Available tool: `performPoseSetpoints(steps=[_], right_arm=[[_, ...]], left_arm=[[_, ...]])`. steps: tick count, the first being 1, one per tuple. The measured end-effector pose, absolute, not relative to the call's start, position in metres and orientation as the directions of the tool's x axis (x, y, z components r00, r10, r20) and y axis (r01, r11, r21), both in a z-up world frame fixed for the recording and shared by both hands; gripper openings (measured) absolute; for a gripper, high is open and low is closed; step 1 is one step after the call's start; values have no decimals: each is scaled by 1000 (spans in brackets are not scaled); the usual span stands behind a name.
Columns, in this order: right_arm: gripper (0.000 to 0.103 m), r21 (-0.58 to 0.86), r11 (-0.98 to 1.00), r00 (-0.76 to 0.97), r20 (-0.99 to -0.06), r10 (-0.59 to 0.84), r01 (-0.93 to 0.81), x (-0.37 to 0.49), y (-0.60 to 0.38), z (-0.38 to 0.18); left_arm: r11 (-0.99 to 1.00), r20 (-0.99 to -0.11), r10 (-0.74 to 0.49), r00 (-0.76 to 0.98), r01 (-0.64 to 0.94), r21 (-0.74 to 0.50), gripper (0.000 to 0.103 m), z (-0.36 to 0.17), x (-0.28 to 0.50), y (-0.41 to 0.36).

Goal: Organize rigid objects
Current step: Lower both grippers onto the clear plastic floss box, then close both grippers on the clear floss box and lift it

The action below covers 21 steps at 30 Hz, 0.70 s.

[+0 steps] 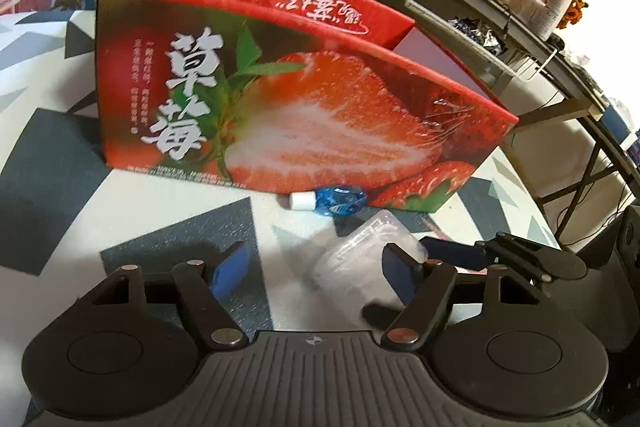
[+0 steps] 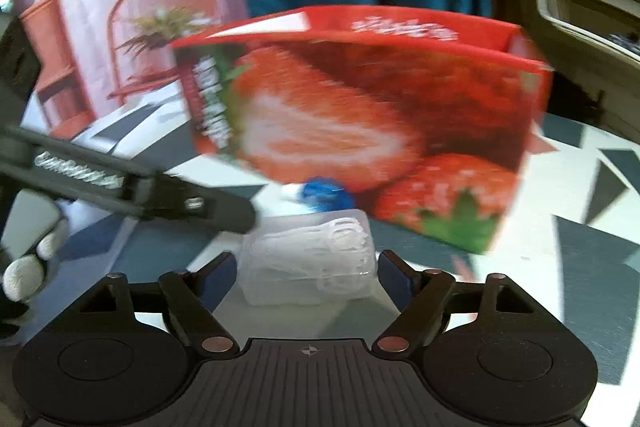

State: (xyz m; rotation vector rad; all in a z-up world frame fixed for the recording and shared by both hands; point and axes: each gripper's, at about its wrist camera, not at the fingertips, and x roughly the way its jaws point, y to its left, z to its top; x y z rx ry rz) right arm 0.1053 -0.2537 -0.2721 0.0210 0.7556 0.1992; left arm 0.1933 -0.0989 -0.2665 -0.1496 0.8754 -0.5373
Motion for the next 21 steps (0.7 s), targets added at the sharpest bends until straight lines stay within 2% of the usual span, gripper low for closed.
performPoseSetpoints(steps=[5, 8, 15, 21], right_arm=[[77, 23, 961, 676, -706, 211, -276, 106, -229, -276], [67, 2, 953, 673, -708, 216, -304, 106, -225, -275], [37, 1, 957, 689, -693, 209, -290, 107, -229, -272], [32, 6, 959, 702, -680, 212, -284, 101, -220, -270]], left_arm=[[852, -708, -515, 483, 376, -364, 58, -274, 194, -94], [852, -710, -518, 477, 363, -378, 54, -279, 195, -91], [862, -705, -503, 500, 346, -369, 53, -279, 194, -83], [878, -699, -474, 535, 345, -332, 53, -269, 187, -78]])
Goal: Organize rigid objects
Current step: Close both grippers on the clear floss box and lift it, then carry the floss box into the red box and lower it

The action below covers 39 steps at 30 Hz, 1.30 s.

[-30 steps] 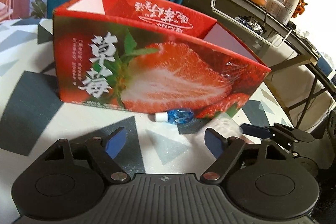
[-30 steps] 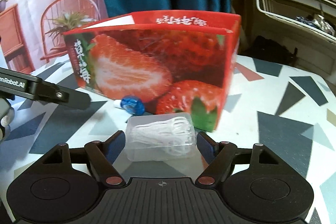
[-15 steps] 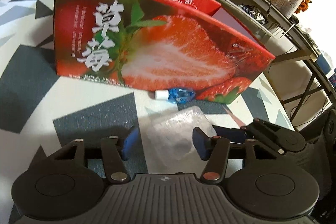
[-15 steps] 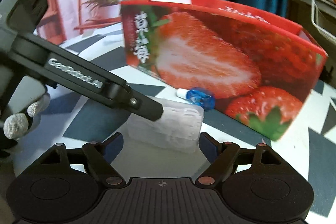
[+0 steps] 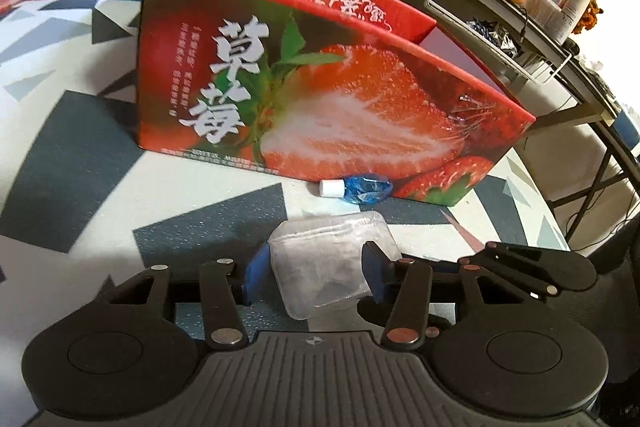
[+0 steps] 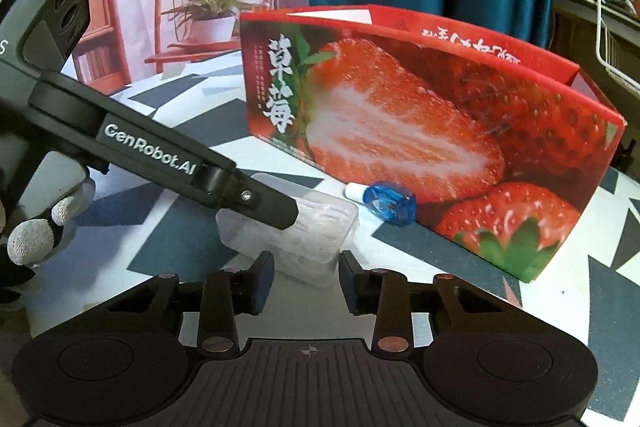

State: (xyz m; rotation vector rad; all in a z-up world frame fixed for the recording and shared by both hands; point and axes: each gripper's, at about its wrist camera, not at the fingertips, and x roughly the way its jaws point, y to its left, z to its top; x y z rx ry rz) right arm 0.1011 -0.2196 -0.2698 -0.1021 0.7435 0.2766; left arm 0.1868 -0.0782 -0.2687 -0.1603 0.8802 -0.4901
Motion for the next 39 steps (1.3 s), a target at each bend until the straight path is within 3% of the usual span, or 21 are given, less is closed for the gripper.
performPoseSetpoints(steps=[26, 39], right_arm=[[32, -99, 959, 804, -572, 162, -264, 61, -178, -202], [33, -91, 980, 840, -533, 100, -174, 144, -210, -162]], left_arm=[[872, -554, -486, 676, 418, -255, 53, -191, 138, -66], [827, -507, -559, 656, 478, -294, 54, -148, 228, -78]])
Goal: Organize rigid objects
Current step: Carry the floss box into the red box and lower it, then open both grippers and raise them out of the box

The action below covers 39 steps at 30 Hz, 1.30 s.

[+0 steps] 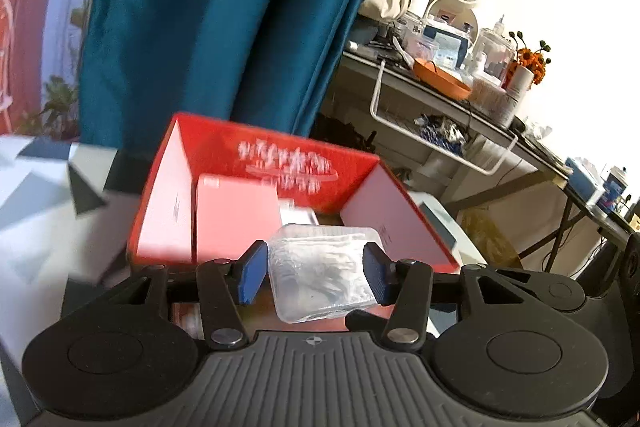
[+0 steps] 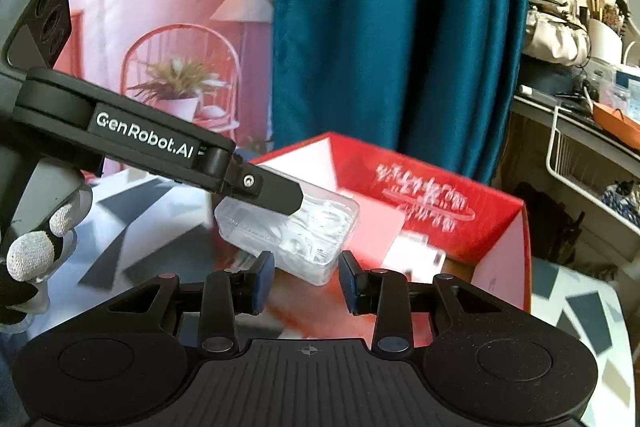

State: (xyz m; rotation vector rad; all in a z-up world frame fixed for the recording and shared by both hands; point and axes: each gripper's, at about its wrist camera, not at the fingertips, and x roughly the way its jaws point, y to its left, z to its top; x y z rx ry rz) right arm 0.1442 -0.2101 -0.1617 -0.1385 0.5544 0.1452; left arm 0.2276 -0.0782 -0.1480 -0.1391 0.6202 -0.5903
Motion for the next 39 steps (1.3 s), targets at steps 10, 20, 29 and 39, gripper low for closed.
performPoseSetpoints(steps=[10, 20, 29, 39], right_arm=[[33, 23, 993, 740, -664, 103, -118, 249, -249, -182], [41, 80, 993, 721, -683, 117, -85, 271, -253, -206], [41, 51, 997, 865, -496, 72, -53, 213, -253, -199], [42, 77, 996, 930, -366, -2, 32, 122, -254, -205]], left_arm=[[821, -577, -570, 586, 429, -376, 54, -168, 316, -95], [861, -619, -496, 609, 435, -263, 53, -190, 328, -97], [860, -499, -499, 708, 475, -186, 53, -172, 271, -76], [808, -455, -584, 672, 530, -256, 53, -184, 194, -60]])
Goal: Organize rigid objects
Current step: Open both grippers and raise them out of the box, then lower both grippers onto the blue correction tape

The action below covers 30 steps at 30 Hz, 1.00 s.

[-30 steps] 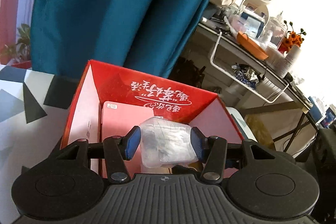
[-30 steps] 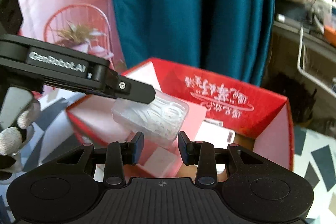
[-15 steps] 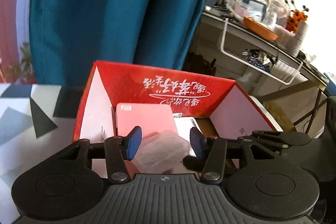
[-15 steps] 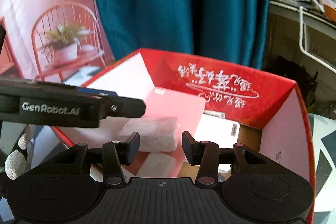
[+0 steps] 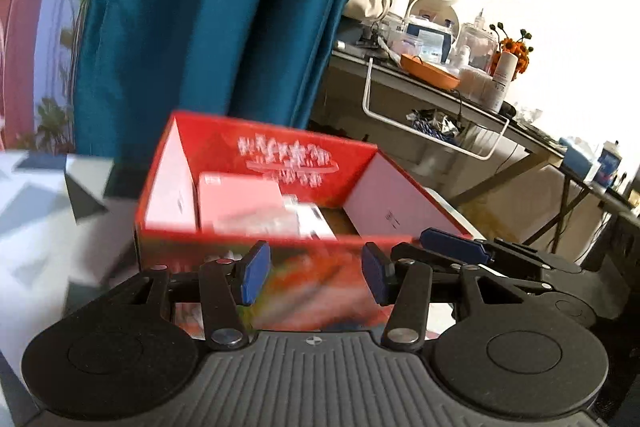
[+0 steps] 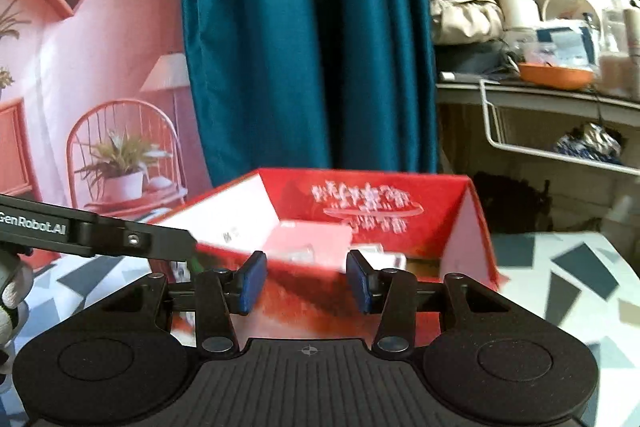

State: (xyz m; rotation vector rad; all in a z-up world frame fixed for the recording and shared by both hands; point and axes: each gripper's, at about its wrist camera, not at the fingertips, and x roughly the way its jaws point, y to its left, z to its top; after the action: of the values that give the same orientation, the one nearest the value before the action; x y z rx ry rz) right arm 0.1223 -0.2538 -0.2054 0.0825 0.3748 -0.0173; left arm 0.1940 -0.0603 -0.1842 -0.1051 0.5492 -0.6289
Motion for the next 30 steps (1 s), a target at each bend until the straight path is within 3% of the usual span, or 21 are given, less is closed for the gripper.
performPoseSetpoints(steps=[8, 14, 30], right_arm=[[38, 105, 990, 881, -473, -29, 89, 118, -264, -244], [36, 117, 990, 854, -520, -12, 85, 129, -260, -270], [23, 121, 992, 822, -567, 55, 17, 145, -254, -289]], left_arm=[[803, -575, -594, 563, 463, -376, 47, -238, 212, -72], [803, -616, -595, 516, 402, -439, 45, -269, 232, -76], [739, -570, -669, 477, 339, -583, 43, -307, 253, -68]])
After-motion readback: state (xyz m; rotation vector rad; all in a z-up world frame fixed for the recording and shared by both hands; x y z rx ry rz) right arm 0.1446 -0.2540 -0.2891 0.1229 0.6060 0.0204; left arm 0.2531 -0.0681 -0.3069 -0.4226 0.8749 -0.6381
